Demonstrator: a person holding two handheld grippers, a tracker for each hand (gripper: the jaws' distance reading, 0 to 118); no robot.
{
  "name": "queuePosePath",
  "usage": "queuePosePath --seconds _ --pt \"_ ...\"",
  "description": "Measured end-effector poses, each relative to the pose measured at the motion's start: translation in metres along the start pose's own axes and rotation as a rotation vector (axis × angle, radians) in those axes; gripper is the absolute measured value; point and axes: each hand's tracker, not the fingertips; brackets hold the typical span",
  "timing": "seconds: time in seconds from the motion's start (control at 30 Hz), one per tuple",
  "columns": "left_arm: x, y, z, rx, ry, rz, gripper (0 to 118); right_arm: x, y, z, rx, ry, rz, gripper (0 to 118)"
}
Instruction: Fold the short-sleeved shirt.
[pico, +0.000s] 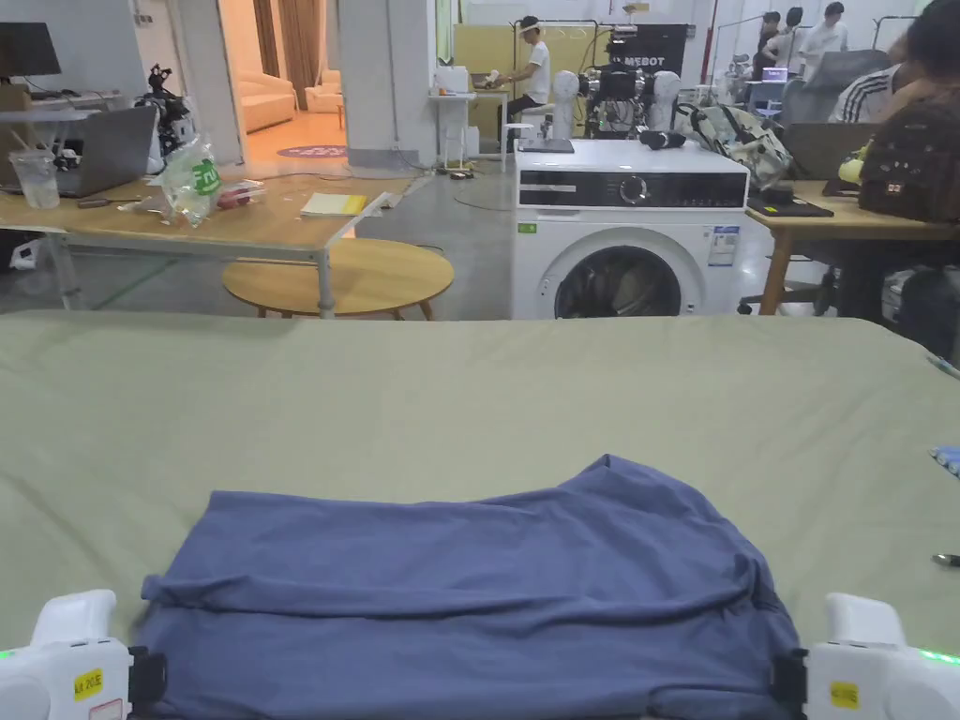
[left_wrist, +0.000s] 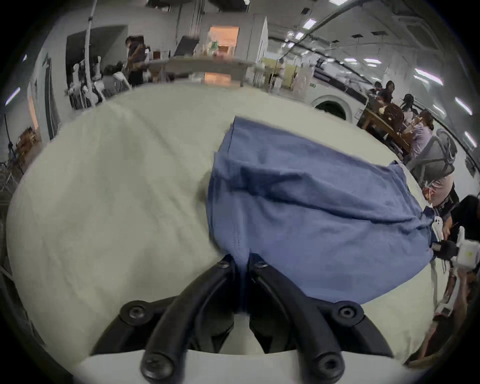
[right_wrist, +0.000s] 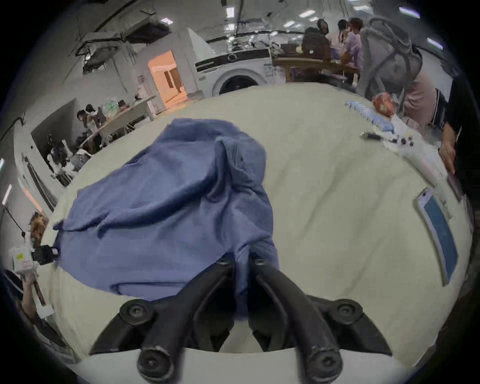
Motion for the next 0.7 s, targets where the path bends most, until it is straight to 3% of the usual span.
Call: queuePosePath --seconds 0.1,0.2,0.33,0.5,0.53,0.57,0.6,0.63,0.67,0.7 --pt "0.002 -0.002 0.036 0.006 -0.009 0.000 2 0.003 -0.002 0.024 0.024 -0.009 0.092 4" --pt "0.007 -0.014 0.064 0.010 -0.029 -0.039 2 0.010 -0.015 0.045 0.019 -0.024 0.132 4" --pt "0.004 -0.051 0.094 -0.007 -0.084 -0.080 2 0.027 -0.042 0.079 -0.007 -0.007 0.105 4" --pt "0.004 -0.097 0.123 -0.063 -0.090 -0.099 2 0.039 -0.075 0.106 -0.054 -0.013 0.151 4" --pt "0.002 -0.104 0.127 -0.045 -0.103 -0.076 2 0.035 -0.081 0.110 -0.052 -0.010 0.156 6" --pt "-0.001 -0.108 0.128 -0.032 -0.123 -0.051 3 0.034 -0.083 0.112 -0.047 -0.008 0.161 15" --pt "-0.007 -0.109 0.126 -0.047 -0.137 -0.008 17 0.033 -0.084 0.112 -0.037 -0.010 0.167 33" --pt "-0.011 -0.109 0.123 -0.063 -0.126 0.032 52 0.031 -0.084 0.112 -0.026 -0.022 0.174 53" --pt "-0.014 -0.110 0.122 -0.045 -0.090 0.057 63 0.035 -0.084 0.111 -0.010 -0.031 0.167 62" --pt "-0.013 -0.109 0.124 -0.024 -0.077 0.076 60 0.035 -0.082 0.115 0.009 -0.020 0.158 63"
